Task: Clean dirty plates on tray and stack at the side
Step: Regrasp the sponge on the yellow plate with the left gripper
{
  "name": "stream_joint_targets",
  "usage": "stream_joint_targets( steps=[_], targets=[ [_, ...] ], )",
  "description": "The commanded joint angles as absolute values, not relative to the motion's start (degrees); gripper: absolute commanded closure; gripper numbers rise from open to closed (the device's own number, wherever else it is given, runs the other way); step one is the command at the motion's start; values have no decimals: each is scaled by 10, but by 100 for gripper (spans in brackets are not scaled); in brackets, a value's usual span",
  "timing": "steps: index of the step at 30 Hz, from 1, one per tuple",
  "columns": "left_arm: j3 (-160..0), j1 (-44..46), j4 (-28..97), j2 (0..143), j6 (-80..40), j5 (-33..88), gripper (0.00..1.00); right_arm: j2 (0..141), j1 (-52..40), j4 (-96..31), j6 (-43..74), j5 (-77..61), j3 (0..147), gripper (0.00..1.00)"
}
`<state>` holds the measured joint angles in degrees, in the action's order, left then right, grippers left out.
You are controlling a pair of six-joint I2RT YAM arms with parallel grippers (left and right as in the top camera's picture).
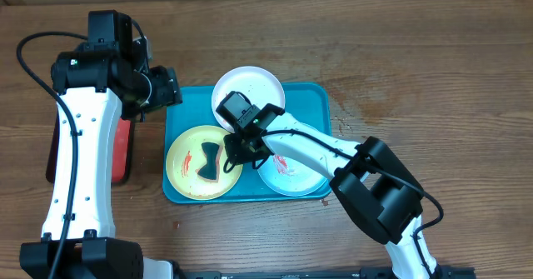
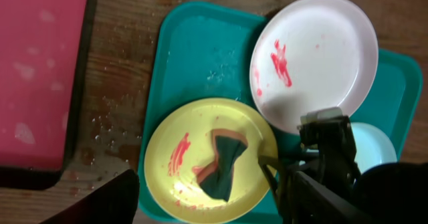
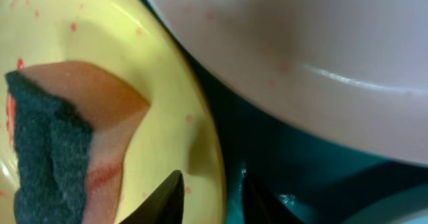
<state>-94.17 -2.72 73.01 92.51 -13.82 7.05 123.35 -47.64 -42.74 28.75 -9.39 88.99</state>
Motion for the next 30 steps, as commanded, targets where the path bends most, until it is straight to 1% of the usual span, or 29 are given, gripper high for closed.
stream_joint_targets(
  steps=[1, 3, 8, 10, 11, 12, 14, 18, 19, 20, 22, 24, 26, 27, 30],
  targets=[
    [-940, -26, 755, 928, -91, 69, 35, 1246, -480, -425, 288, -81, 900, 83],
    [-935, -26, 770, 931, -72, 76, 36, 1246, -480, -425, 288, -82, 900, 86],
    [-881, -25, 785, 936, 1, 179, 35, 1246, -480, -429, 288, -92, 900, 87],
    [-846, -25, 780, 936, 11, 192, 34, 1246, -480, -428, 288, -92, 900, 87],
    [-825, -25, 774, 936, 13, 192, 32, 1246, -480, -428, 288, -92, 900, 85],
    [-802, -25, 764, 936, 15, 192, 30, 1246, -480, -429, 288, -92, 900, 77],
    [-763, -25, 743, 936, 23, 192, 30, 1246, -479, -429, 288, -92, 900, 75],
    [-703, -25, 693, 936, 23, 196, 35, 1246, -479, -426, 288, -92, 900, 75],
    [-693, -25, 680, 936, 15, 196, 38, 1246, -479, -425, 288, -92, 900, 75],
    [-685, -25, 667, 937, 8, 196, 44, 1246, -479, -425, 288, -92, 900, 75],
    [-674, -25, 641, 940, -5, 196, 50, 1246, -479, -423, 288, -92, 900, 75],
    [-663, -25, 611, 946, -17, 196, 50, 1246, -479, -423, 288, -92, 900, 75],
    [-651, -25, 586, 955, -27, 196, 46, 1246, -479, -425, 288, -92, 900, 76],
    [-648, -25, 578, 960, -30, 196, 45, 1246, -479, -426, 288, -92, 900, 78],
    [-646, -20, 567, 981, -32, 196, 43, 1246, -479, -427, 288, -92, 900, 78]
  ],
)
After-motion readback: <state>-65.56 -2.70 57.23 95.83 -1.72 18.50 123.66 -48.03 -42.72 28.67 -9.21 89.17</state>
